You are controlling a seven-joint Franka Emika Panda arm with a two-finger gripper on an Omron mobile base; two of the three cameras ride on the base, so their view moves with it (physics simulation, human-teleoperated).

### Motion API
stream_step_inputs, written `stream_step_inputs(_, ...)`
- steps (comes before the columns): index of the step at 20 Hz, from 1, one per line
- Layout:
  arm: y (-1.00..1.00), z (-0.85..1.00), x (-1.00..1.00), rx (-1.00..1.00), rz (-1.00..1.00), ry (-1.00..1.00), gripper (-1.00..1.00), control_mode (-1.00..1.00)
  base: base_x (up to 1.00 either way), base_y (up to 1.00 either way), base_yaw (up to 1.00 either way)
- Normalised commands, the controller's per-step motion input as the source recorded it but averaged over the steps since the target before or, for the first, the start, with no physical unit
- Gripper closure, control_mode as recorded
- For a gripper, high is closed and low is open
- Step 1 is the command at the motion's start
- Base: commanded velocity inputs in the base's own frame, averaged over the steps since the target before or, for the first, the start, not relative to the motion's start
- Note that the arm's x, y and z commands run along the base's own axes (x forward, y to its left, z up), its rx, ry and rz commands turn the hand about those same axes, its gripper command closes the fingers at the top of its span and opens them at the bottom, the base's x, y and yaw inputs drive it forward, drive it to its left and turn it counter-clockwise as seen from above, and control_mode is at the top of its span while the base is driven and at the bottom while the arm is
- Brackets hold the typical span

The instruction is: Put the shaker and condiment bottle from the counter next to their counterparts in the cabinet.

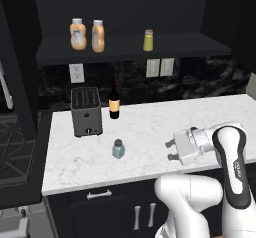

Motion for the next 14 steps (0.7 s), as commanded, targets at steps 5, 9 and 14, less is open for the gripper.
stream_step_inputs(5, 0.00, -0.04, 0.00, 0.00, -0.18, -0.04, -1.00, -1.00, 0.00, 0.00, 0.00)
stream_step_inputs(9, 0.03, 0.00, -0.05, 0.01, -0.21, 0.00, -1.00, -1.00, 0.00, 0.00, 0.00)
stream_step_inputs(14, 0.19, 0.00, 0.00, 0.00, -0.16, 0.00, -1.00, -1.00, 0.00, 0.00, 0.00)
